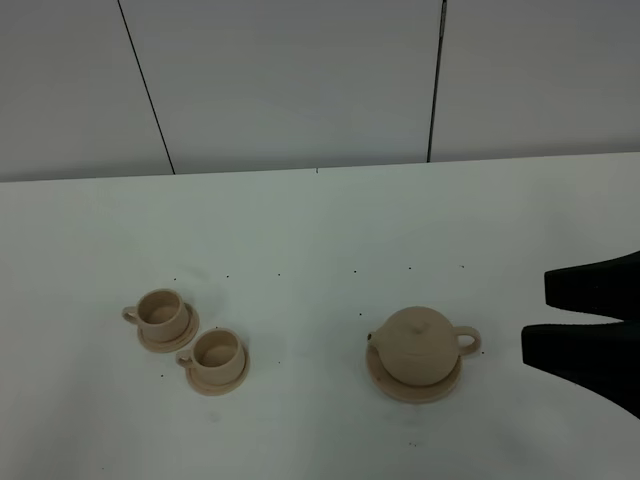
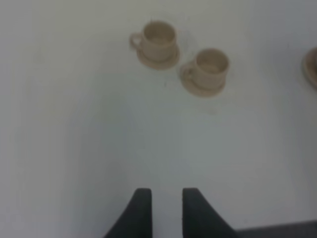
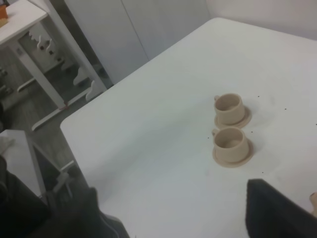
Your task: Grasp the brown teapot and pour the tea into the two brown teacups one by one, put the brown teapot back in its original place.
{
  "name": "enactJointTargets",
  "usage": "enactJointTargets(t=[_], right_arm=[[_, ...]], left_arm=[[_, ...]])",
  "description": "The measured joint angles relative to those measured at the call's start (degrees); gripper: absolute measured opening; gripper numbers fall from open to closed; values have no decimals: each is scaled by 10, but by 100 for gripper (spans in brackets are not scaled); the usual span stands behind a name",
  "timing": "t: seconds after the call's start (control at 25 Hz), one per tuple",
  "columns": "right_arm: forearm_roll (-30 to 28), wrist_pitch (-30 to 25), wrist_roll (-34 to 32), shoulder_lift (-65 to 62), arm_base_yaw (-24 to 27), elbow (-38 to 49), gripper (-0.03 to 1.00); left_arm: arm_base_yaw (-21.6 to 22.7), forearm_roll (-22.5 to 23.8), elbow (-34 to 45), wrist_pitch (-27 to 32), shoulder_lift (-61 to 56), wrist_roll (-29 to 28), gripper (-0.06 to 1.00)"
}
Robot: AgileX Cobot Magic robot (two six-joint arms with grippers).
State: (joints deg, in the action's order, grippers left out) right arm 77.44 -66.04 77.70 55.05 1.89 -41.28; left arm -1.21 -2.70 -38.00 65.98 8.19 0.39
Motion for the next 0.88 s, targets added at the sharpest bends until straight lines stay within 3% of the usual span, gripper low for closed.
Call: enactJointTargets(t=[0.36, 0.88], right_arm=[[-1, 0, -1, 0, 0, 0, 59], [-1, 1, -2, 0, 0, 0, 59]], left_arm=[[0, 24, 73, -63, -37, -8, 22], [0, 27, 91, -63, -37, -1, 22]])
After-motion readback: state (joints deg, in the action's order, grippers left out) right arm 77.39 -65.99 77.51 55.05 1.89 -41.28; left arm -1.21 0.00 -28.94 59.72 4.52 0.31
